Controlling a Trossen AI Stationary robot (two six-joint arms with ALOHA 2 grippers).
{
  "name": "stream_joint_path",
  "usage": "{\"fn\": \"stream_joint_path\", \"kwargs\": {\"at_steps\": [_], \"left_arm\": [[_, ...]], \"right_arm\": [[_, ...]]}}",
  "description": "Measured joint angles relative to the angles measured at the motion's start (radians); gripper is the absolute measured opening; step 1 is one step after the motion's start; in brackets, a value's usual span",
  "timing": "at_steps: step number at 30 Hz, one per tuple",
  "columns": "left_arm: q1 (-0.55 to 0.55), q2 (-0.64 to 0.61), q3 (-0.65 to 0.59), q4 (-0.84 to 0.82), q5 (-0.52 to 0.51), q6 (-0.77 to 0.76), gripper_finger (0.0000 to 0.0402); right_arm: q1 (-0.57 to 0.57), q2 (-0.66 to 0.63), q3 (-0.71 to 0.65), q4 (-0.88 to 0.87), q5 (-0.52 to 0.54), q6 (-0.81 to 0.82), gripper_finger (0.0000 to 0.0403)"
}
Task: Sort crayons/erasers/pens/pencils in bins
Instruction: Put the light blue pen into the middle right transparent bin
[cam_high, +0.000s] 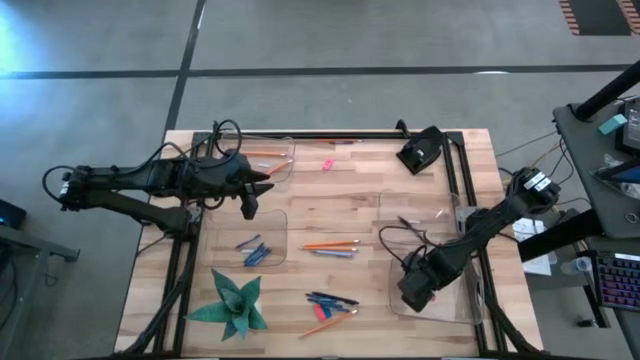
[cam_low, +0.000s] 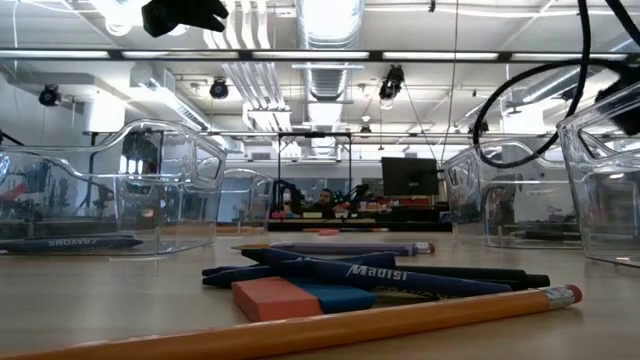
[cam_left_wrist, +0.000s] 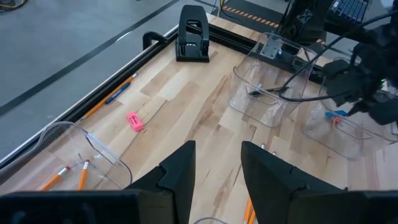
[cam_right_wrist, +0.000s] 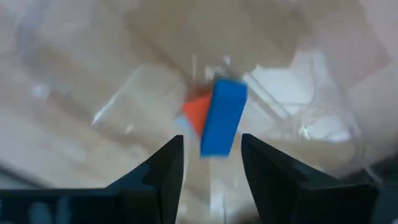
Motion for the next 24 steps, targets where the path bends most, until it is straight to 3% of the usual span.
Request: {"fn": "stream_joint_path", "kwargs": {"at_steps": [4, 8, 11, 19, 24], "left_arm": [[0.0, 0.0, 0.0, 0.0, -0.001, 0.0, 0.0115], [0.0, 0.0, 0.0, 0.0, -0.002, 0.0, 0.0115], [0.0, 0.0, 0.0, 0.001, -0.002, 0.0, 0.0115], [0.0, 0.0, 0.0, 0.008, -0.002, 0.0, 0.0115], [0.0, 0.0, 0.0, 0.012, -0.002, 0.0, 0.0115]], "right_arm": [[0.0, 0.0, 0.099, -0.09, -0.016, -0.065, 0.0156], [0.0, 0.0, 0.218, -0.168, 0.043, -0.162, 0.015], [0.0, 0.0, 0.303, -0.199, 0.157, -0.228, 0.0143], [-0.021, 0.0, 0.435, -0.212, 0.605, -0.467, 0.0132], [-0.096, 0.0, 0.428, -0.15, 0.715, -0.637, 0.0132]]}}
